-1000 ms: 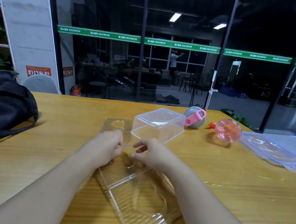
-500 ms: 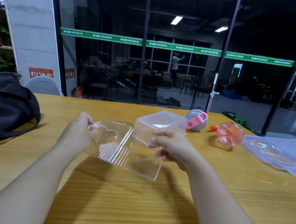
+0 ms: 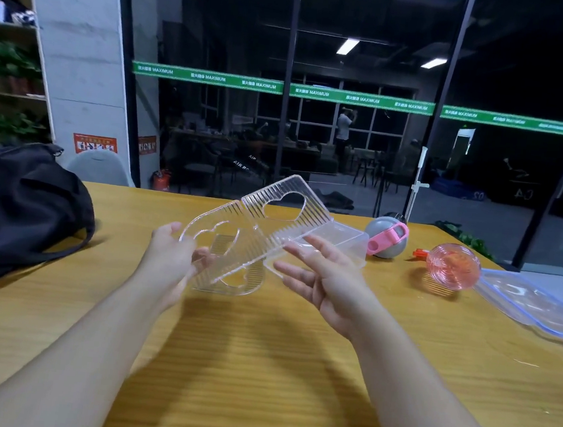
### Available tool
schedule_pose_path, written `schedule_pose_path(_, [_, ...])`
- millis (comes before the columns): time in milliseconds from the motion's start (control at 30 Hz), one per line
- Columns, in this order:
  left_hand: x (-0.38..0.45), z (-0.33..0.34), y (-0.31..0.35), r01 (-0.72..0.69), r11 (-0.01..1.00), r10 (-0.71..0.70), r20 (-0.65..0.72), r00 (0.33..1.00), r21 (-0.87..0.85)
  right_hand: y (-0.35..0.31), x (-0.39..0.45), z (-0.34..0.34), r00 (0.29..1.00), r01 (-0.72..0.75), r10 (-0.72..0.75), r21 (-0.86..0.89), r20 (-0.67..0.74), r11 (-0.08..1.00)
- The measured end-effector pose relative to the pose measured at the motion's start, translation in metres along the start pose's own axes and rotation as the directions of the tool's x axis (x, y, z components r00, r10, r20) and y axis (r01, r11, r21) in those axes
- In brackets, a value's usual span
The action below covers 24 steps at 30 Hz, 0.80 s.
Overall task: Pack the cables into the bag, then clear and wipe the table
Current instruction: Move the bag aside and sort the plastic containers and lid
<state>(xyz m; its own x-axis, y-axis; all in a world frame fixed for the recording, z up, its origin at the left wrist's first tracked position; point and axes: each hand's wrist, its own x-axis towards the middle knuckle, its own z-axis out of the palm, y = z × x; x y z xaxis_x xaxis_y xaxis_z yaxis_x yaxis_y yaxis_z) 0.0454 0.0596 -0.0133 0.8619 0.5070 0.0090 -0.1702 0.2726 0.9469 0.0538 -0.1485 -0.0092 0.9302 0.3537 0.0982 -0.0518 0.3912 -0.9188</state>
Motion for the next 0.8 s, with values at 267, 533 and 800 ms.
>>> schedule_pose_path(267, [-0.014, 0.008, -0.001, 0.030, 0.998, -0.048, 0.308, 0.950, 0.063, 0.005, 0.002, 0.007, 0.997, 0.073, -0.076, -0.111, -0.024, 0.991])
schedule_pose_path(533, [-0.018, 0.005, 0.000, -0.200, 0.971, 0.164, 0.244, 0.956, 0.130, 0.002, 0.005, 0.004, 0.981, 0.104, -0.111, -0.055, -0.161, 0.993])
schedule_pose_path(800, [-0.019, 0.006, 0.000, -0.171, 0.984, 0.155, 0.246, 0.957, 0.042, 0.005, 0.006, 0.002, 0.973, 0.083, -0.115, -0.162, -0.200, 0.983])
